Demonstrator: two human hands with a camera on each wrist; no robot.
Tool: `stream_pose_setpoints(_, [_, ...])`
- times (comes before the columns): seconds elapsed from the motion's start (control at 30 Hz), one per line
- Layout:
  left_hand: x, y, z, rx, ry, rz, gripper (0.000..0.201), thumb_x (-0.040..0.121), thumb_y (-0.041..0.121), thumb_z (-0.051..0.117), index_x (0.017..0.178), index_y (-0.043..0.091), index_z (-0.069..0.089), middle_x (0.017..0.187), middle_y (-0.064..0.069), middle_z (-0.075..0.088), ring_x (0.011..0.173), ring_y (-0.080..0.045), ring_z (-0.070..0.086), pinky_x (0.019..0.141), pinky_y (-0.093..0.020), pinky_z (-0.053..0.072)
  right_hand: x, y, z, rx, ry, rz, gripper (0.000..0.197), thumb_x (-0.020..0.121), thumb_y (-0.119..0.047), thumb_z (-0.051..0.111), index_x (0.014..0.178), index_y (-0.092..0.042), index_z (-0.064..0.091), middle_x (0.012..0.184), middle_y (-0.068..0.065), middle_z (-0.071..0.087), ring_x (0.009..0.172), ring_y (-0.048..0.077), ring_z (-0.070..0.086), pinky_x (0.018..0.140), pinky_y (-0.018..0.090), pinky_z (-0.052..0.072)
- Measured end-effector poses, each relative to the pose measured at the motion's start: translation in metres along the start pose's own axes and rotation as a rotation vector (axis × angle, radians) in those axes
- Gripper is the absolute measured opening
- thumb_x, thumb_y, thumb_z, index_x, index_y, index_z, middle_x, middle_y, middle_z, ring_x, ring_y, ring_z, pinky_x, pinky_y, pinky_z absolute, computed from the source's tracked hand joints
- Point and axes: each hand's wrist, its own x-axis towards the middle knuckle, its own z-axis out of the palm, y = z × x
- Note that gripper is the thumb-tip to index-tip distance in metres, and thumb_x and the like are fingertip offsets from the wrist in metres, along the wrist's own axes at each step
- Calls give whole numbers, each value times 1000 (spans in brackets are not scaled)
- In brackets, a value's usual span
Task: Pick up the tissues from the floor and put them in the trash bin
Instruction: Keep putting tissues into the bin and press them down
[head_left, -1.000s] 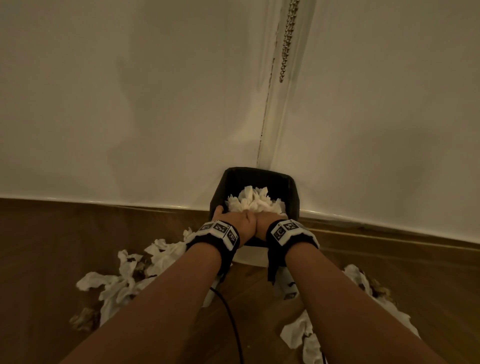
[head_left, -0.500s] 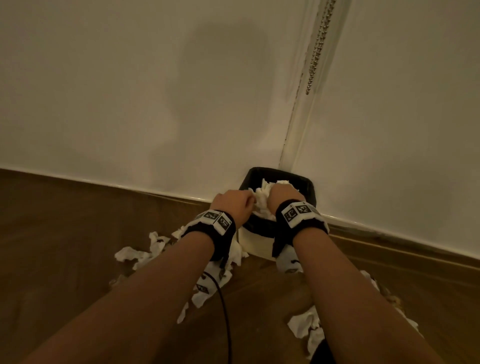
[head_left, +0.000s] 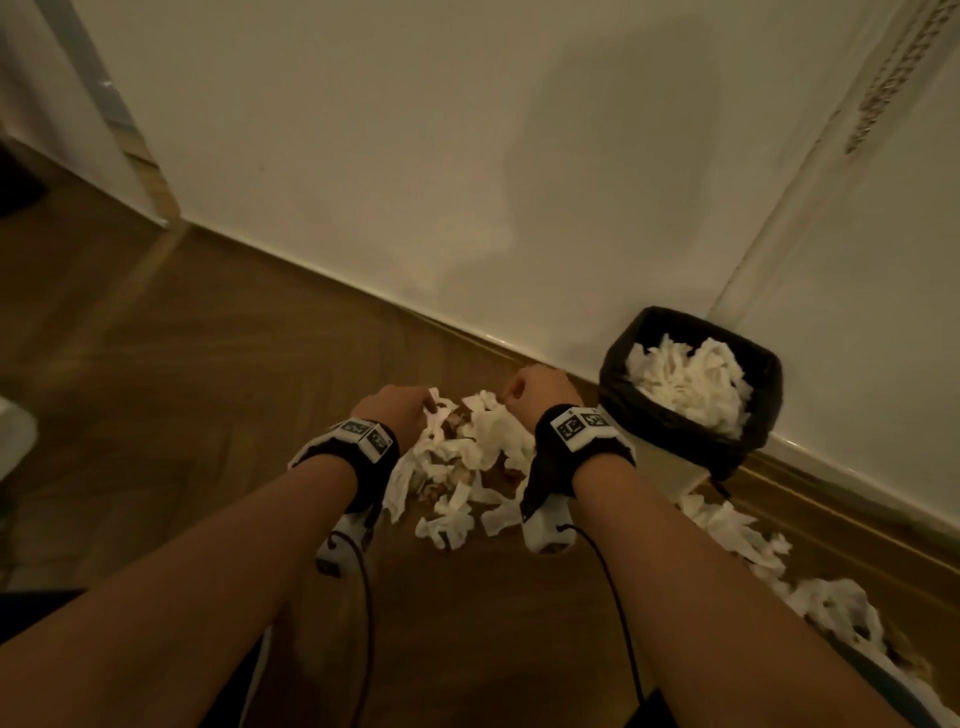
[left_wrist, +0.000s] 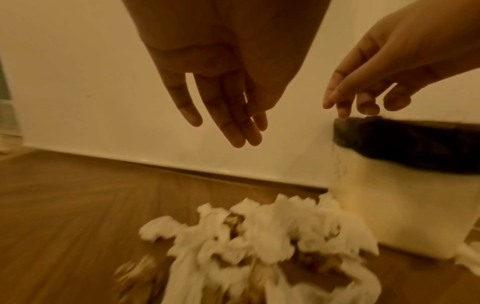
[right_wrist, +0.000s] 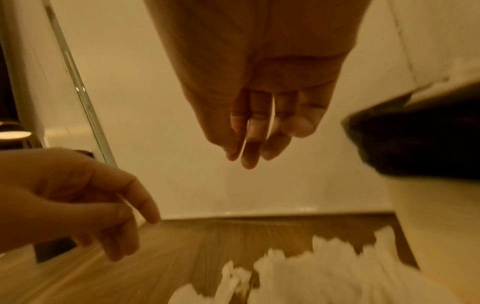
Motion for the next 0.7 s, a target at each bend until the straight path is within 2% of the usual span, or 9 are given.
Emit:
stream_pose_setpoints(0.1, [-7,-37,18,28,-53,-74,24,95,21,43,115,19,58,120,-9,59,104,-26,58,88,-35,49,4,-4,41,63,-123,-8,20,90,-17,56,102,-13,71,112,9,67,101,25,62,87,31,51])
stream_pose_setpoints(0.2, [-10,-64,34,12,-58,-137,27,94,21,45,116,13,60,117,-12,61,105,-29,58,88,-35,48,5,-8,86,133,-186,-19,26,89,-18,60,114,-16,64,122,7,62,110,23,58,93,30,47])
stream_pose_setpoints(0.3, [-8,-88,49,-18,-42,-221,33,96,21,41,127,14,51,128,-14,50,113,-30,52,92,-36,43,6,-11,126,78,-233,-34,43,87,-21,63,128,-13,52,130,10,54,116,26,54,98,34,46])
stream_pose_setpoints(0.43, [-6,-115,75,-91,-30,-373,47,94,24,44,139,15,33,138,-17,33,115,-37,49,95,-42,43,7,-6,161,-96,-329,-26,73,82,-31,69,143,-18,31,145,12,32,133,31,34,109,40,34])
stream_pose_setpoints(0.57, [-6,-127,100,-158,-1,-467,65,90,28,53,145,18,20,141,-20,29,120,-41,43,99,-44,40,5,1,188,-150,-372,45,85,81,-42,68,146,-20,20,154,11,14,141,38,14,111,49,27])
stream_pose_setpoints(0.7, [-3,-129,117,-168,-27,-474,78,85,23,62,147,22,15,144,-19,21,124,-41,39,100,-46,41,6,6,208,-170,-381,90,78,86,-37,63,147,-24,16,154,11,9,140,40,10,105,53,33])
